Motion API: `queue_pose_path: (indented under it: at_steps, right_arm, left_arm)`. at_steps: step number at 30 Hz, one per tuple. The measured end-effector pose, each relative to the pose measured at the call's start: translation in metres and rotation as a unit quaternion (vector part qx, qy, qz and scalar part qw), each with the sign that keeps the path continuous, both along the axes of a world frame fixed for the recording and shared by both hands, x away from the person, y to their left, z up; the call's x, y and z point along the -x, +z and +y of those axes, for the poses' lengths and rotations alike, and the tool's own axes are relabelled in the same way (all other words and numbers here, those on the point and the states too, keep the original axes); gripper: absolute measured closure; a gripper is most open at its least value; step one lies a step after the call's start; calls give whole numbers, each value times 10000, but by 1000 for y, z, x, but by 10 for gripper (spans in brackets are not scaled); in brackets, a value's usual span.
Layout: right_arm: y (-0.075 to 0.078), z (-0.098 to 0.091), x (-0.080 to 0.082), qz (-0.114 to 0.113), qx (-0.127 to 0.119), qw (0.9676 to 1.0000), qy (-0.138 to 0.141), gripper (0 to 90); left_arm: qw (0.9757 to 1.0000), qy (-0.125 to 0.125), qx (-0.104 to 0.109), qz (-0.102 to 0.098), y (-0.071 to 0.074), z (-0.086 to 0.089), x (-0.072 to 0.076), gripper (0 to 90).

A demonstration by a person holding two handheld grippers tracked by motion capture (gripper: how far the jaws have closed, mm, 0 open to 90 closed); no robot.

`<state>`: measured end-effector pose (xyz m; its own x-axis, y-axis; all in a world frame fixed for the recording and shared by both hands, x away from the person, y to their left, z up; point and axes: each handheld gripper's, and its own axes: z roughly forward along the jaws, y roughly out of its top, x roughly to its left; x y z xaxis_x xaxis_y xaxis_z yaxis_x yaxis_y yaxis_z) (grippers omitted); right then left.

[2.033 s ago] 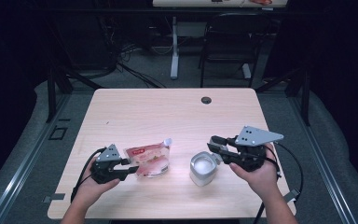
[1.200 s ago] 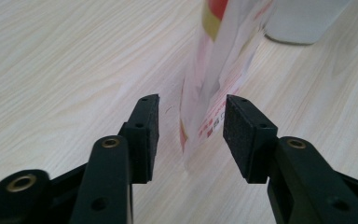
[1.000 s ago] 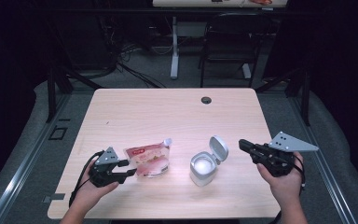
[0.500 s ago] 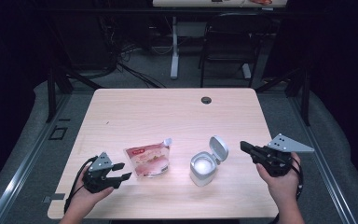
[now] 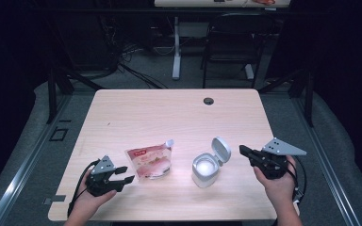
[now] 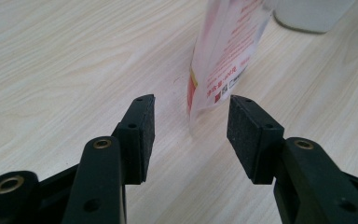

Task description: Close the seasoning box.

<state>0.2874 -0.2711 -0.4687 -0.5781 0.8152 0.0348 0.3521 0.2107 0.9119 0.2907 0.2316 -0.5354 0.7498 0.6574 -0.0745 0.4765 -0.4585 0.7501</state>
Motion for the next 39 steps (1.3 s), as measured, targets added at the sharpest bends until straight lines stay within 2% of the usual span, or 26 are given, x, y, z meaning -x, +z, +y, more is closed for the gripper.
queue_pose_path:
  at_steps: [6,11,20,26,39]
  right_arm:
    - [-6,3,-2,23,-14,10000,-19,900]
    - [-10,8,-3,82,123,9999,20,900]
    - [-17,15,-5,135,92,9998,92,888]
    - [-18,18,-5,186,154,9996,144,892]
    - [-17,21,-4,155,88,9997,178,889]
  left_arm:
    - [10000,-73,-9,-6,-3,-4,-1,518]
    - [9999,-88,-57,-1,-5,-7,-2,518]
    - [9999,-89,-63,10,-7,-8,-4,518]
    - [9999,-117,-50,12,-7,-9,-3,519]
    - [9999,-118,-70,8,-7,-9,-4,518]
